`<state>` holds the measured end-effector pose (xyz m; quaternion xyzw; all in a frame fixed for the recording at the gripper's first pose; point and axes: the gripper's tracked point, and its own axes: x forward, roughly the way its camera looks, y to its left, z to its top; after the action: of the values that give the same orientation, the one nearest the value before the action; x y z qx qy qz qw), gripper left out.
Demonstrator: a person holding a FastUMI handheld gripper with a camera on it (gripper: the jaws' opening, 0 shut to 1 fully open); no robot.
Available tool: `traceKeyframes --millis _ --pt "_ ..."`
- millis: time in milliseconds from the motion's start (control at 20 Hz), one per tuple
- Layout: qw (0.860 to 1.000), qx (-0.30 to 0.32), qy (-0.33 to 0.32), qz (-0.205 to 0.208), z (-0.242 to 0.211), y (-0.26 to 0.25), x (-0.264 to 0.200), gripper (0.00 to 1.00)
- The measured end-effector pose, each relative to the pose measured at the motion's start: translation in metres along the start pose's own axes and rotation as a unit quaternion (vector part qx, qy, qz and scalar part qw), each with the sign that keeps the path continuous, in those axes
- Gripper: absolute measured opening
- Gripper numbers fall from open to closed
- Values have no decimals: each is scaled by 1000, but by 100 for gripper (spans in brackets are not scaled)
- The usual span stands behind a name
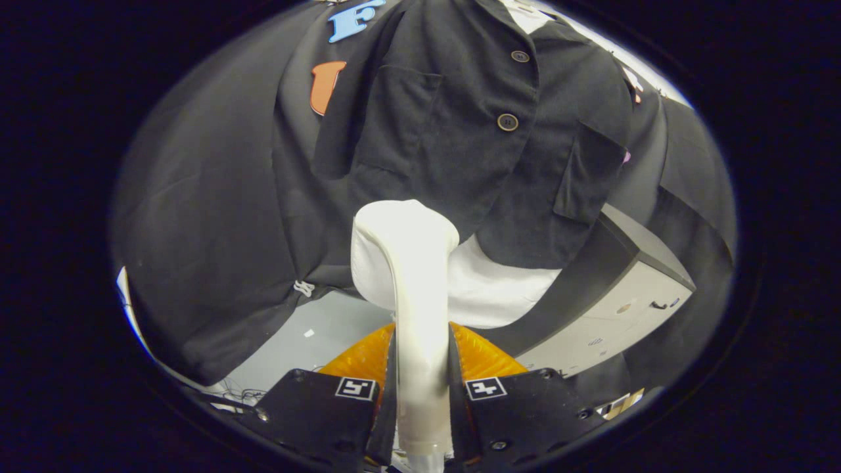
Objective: Iron the clothes twice with a garment steamer, once on the left side and once on the right side.
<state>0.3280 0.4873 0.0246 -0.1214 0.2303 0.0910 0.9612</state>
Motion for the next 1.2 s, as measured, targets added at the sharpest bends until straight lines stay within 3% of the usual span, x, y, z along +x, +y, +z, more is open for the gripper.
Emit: traceKeyframes --millis 250,550,1000,1200 --pt "999 19 -34 36 -22 -31 -35 37" --pt "993 61 -95 40 -60 -124 -86 36" --pt "983 102 -149 -40 -179 -326 -189 36" --pt "980 128 -139 -62 -242 -380 -228 36"
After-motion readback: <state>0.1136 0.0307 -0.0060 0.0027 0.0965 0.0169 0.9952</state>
